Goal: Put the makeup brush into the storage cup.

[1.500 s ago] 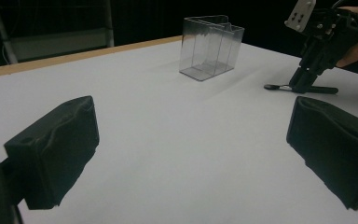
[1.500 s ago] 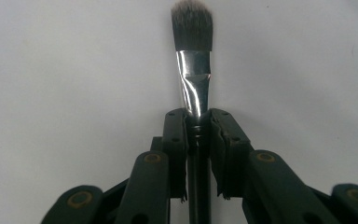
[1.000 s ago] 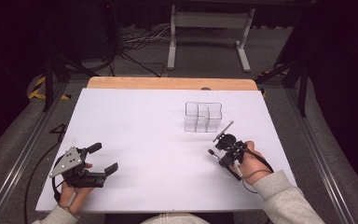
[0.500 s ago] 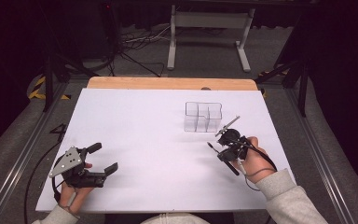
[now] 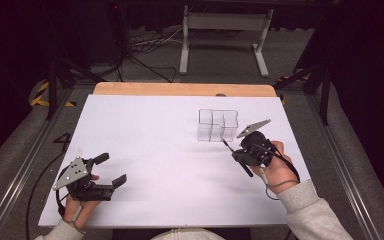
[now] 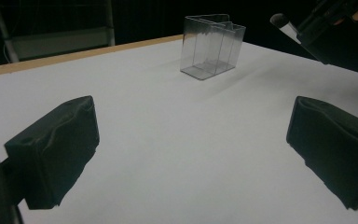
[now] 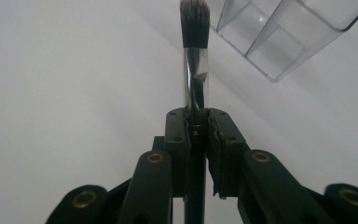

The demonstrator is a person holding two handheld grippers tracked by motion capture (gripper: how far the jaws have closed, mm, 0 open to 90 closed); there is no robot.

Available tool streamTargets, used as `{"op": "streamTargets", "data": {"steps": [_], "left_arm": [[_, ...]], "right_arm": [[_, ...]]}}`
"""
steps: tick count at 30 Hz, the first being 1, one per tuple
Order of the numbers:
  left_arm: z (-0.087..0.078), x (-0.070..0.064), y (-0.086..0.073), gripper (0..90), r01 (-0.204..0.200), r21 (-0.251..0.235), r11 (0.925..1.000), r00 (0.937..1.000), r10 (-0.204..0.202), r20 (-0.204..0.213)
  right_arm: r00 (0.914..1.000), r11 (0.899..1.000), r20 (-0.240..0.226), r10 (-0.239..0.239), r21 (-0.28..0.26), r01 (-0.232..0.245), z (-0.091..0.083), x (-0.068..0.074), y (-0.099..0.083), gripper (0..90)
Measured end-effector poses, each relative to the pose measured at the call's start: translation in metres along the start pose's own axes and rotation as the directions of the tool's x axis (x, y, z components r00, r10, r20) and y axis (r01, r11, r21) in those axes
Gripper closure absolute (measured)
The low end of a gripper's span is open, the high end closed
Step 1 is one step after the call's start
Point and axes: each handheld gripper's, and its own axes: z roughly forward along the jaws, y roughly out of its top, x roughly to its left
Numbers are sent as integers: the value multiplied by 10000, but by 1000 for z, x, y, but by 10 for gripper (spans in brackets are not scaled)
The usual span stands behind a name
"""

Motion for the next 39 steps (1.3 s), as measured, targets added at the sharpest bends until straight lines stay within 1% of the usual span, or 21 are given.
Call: {"op": "streamTargets", "data": {"steps": [7,8,10,12,14,17,18,20,23,25,27,29,30,32,33,35,36,38,39], "left_arm": [[0,0,0,30,-3,2,10000,10000,3,-1],[0,0,0,30,-3,2,10000,10000,3,-1],[0,0,0,30,-13,20,10000,10000,13,18],[0,0,0,30,-27,22,10000,10000,27,17],[0,0,0,30,4,3,10000,10000,-4,9],[0,0,0,30,1,9,10000,10000,-1,13],[0,0,0,30,7,10,10000,10000,-7,15],[0,0,0,30,-16,31,10000,10000,16,42],[0,1,0,31,-65,9,10000,10000,65,23],[0,0,0,31,11,37,10000,10000,-12,68],[0,0,0,31,-7,42,10000,10000,7,73],[0,0,0,31,17,33,10000,10000,-18,68],[0,0,0,31,17,33,10000,10000,-18,68],[0,0,0,31,16,40,10000,10000,-16,80],[0,0,0,31,1,44,10000,10000,-1,66],[0,0,0,31,5,37,10000,10000,-5,67],[0,0,0,31,1,38,10000,10000,-1,65],[0,0,0,31,-28,46,10000,10000,27,80],[0,0,0,31,3,40,10000,10000,-3,70]], "right_arm": [[10000,9963,30,-68,-856,70,-6,-2,0,794],[10000,9963,30,-68,-856,70,-6,-2,0,794],[9999,9940,129,-93,-1084,106,-8,-1,-1,794],[9995,9910,265,-156,-1325,190,-9,-2,-1,794],[9996,9867,263,-55,-1622,97,-11,-3,-2,795],[9995,9797,303,-57,-2001,116,-13,-4,-3,794],[9994,9755,336,-71,-2197,143,-14,-4,-3,795],[9996,9711,276,-49,-2385,113,-14,-5,-4,795],[9995,9574,320,10,-2888,83,-15,-6,-6,794],[9996,9459,260,102,-3245,-13,-16,-8,-8,795],[9996,9325,250,164,-3611,-63,-17,-9,-9,794],[9996,9235,190,227,-3834,-137,-17,-11,-10,794],[9996,9235,190,227,-3834,-137,-17,-11,-10,794],[9996,9097,187,231,-4151,-133,-18,-13,-11,794],[9996,9005,197,206,-4348,-100,-18,-13,-12,794],[9995,8888,226,239,-4582,-109,-19,-14,-13,794],[9995,8763,235,231,-4818,-89,-19,-15,-14,794],[9993,8640,270,267,-5035,-95,-19,-16,-16,794],[9992,8567,338,225,-5158,-19,-19,-16,-16,794]]}}
